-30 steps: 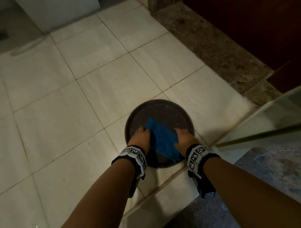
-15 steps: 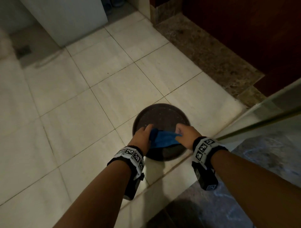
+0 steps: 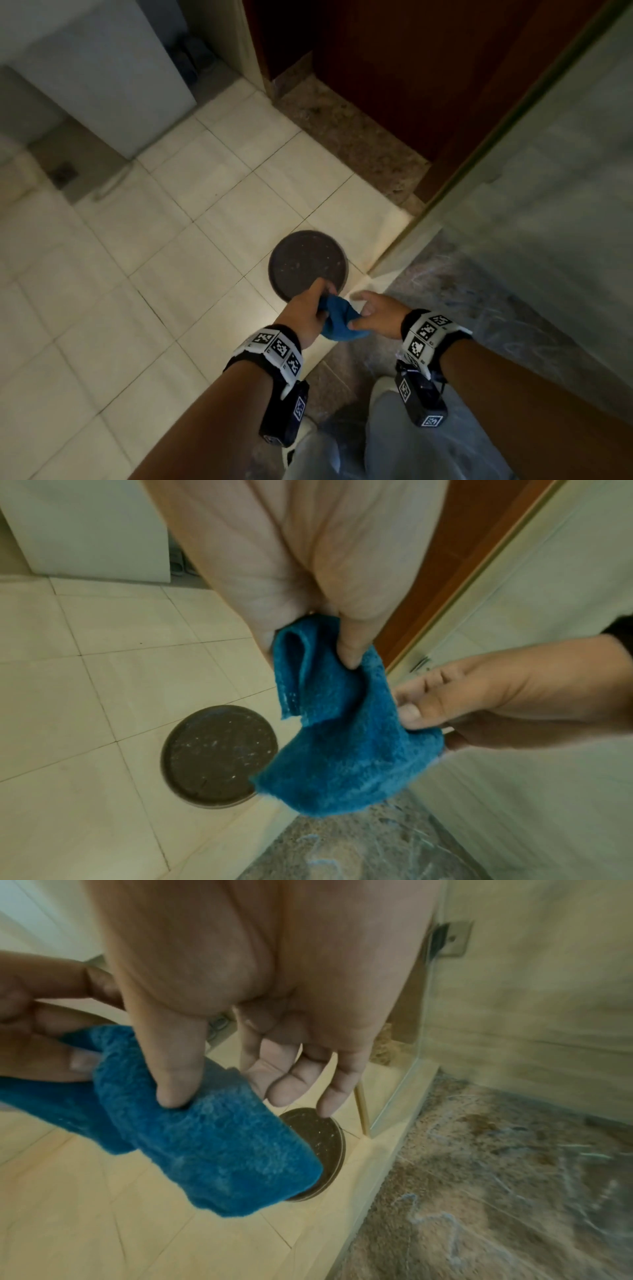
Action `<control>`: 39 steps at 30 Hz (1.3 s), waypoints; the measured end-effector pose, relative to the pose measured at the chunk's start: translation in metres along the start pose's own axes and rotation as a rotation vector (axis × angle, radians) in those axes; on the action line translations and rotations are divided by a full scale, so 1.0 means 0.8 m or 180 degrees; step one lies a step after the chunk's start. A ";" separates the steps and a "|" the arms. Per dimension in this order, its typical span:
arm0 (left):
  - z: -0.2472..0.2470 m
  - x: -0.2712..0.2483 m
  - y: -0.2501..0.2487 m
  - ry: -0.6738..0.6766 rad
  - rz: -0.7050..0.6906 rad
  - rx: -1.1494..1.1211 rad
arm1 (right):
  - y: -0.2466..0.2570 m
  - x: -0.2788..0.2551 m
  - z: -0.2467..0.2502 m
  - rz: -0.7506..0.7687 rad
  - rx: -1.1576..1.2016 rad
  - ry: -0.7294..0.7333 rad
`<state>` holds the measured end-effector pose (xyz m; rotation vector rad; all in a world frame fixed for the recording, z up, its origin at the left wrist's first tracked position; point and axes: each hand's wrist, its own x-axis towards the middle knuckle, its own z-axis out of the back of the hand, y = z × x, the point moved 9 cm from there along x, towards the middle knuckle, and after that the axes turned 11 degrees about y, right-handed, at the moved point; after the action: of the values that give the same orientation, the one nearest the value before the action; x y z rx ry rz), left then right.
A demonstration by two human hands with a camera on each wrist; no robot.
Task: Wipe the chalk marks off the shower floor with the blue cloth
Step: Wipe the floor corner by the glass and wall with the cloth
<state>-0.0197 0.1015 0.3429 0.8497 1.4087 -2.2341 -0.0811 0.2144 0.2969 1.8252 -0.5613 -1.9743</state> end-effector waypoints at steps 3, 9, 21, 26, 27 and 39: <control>0.000 -0.042 -0.044 0.0127 -0.0164 -0.0109 | 0.008 -0.066 -0.006 -0.0078 -0.0246 -0.0048; -0.011 -0.089 -0.105 0.0315 -0.0163 0.0444 | 0.010 -0.194 0.009 0.0179 0.0585 -0.0952; -0.117 -0.121 -0.236 0.0978 -0.0619 0.1081 | -0.033 -0.345 0.014 0.0716 0.1848 -0.1654; -0.147 -0.111 -0.286 0.0883 -0.0732 0.1306 | -0.087 -0.391 0.027 0.0800 0.2153 -0.1939; -0.154 -0.110 -0.293 0.0898 -0.0739 0.1264 | -0.102 -0.402 0.031 0.0781 0.2213 -0.2054; -0.232 -0.112 -0.410 0.0903 -0.0903 0.0837 | -0.185 -0.493 0.047 0.0273 0.0921 -0.1475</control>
<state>-0.0916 0.4102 0.5658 1.1545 1.4532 -2.6414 -0.0914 0.5518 0.5510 1.4517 -1.0946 -2.3639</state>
